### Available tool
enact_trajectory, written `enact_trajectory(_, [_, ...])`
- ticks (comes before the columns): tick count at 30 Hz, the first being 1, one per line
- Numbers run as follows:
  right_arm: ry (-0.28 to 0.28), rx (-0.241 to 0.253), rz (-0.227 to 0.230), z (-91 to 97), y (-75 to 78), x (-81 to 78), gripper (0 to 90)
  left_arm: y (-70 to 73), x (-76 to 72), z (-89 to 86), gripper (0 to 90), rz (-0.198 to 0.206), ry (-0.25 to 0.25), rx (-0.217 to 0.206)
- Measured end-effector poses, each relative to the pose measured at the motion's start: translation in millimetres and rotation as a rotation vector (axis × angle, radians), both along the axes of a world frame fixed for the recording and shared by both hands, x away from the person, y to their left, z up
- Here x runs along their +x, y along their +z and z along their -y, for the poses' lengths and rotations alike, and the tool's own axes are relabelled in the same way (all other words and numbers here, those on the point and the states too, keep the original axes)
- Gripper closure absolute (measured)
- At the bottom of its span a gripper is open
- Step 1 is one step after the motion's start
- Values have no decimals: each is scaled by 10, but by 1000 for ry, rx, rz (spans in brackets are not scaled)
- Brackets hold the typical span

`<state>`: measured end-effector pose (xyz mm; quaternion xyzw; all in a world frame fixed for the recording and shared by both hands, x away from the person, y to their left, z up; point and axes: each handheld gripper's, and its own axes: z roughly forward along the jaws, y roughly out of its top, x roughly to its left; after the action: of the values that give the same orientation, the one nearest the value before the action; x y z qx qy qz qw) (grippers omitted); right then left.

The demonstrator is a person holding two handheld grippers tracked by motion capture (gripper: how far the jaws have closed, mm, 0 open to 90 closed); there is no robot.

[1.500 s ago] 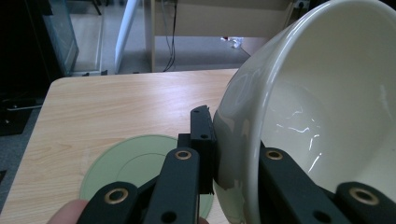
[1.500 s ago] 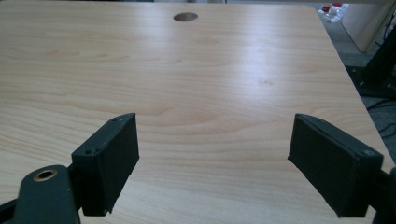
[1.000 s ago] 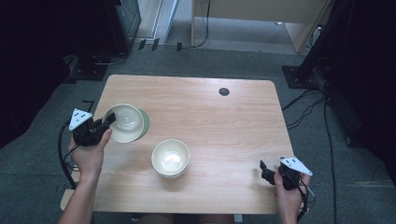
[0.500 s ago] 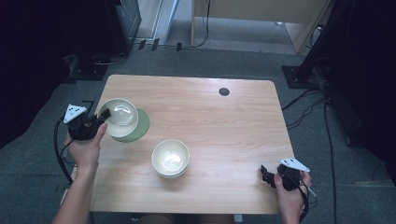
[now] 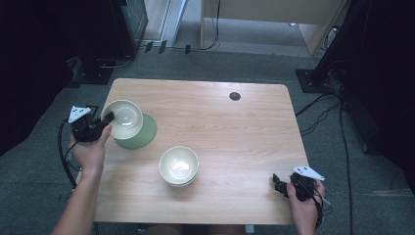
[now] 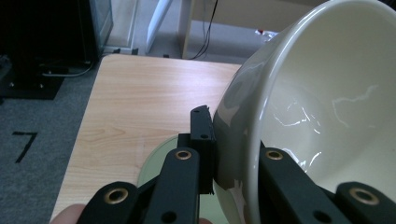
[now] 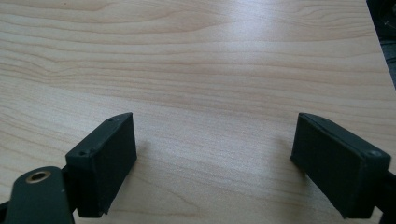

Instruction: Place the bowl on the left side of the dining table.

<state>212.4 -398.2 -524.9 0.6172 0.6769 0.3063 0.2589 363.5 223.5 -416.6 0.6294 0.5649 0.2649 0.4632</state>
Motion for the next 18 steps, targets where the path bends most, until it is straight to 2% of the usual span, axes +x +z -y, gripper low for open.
enact_trajectory(2, [0,0,0,0,0,1,132,-49,83,-18,835,-45,17,8])
enact_trajectory(3, [0,0,0,0,0,1,132,-49,83,-18,835,-45,17,8])
enact_trajectory(8, [-1,0,-1,1,0,1,129,-135,238,-50,836,-134,28,13])
enact_trajectory(10, [-1,0,-1,1,0,1,129,-167,303,-61,835,-171,24,4])
enact_trajectory(14, [-3,1,-3,1,0,2,126,-218,386,-64,835,-217,15,-7])
enact_trajectory(18, [-4,0,-3,2,0,2,125,-301,484,-88,835,-276,19,-54])
